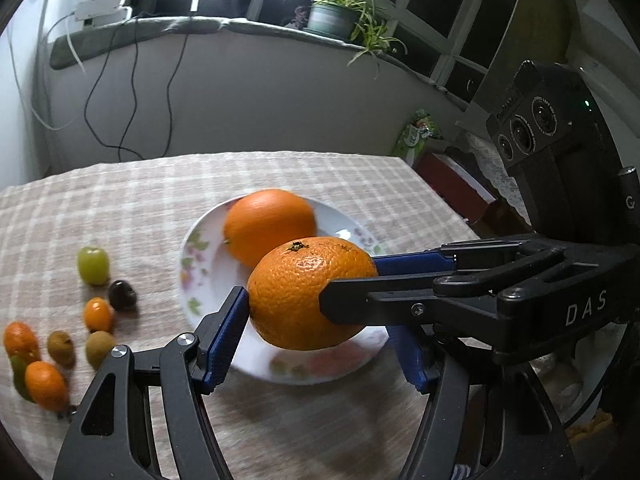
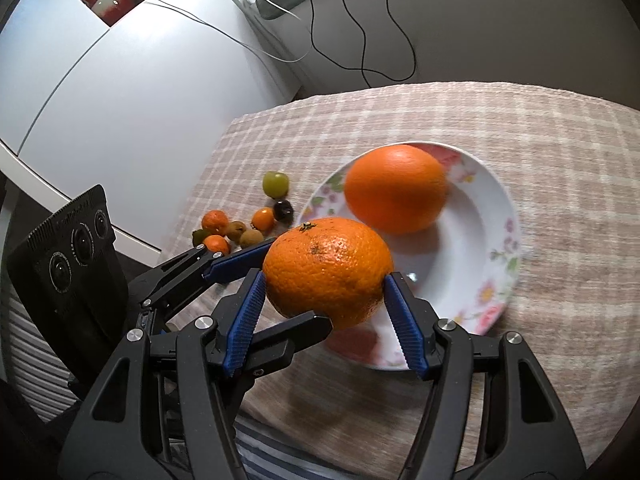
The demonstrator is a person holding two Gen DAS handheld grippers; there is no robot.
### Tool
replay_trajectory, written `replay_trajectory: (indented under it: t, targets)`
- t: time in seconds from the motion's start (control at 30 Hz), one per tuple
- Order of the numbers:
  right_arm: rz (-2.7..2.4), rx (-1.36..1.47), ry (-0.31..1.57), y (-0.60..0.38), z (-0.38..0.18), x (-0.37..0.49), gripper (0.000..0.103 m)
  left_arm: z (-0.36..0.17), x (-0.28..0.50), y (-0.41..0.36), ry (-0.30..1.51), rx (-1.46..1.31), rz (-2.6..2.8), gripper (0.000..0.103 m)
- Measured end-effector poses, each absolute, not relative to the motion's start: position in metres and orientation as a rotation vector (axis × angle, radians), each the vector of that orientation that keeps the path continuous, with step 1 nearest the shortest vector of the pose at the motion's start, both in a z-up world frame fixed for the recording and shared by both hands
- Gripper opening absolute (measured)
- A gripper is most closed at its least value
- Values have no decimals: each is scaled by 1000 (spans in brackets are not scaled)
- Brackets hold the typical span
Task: Organize fruits
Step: 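Carry the tangerine with the right gripper onto the plate beside the orange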
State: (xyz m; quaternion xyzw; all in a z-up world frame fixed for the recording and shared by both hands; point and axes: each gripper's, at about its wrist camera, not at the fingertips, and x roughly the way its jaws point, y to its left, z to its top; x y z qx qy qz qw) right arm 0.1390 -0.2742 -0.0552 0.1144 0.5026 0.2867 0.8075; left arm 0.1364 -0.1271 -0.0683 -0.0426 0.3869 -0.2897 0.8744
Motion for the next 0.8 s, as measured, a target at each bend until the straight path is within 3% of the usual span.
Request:
replay_trajectory:
  t: [0.8]
  targets:
    - [610,-35,1023,-306,-66,140,65,-89,137,-186,754,40,-566,68]
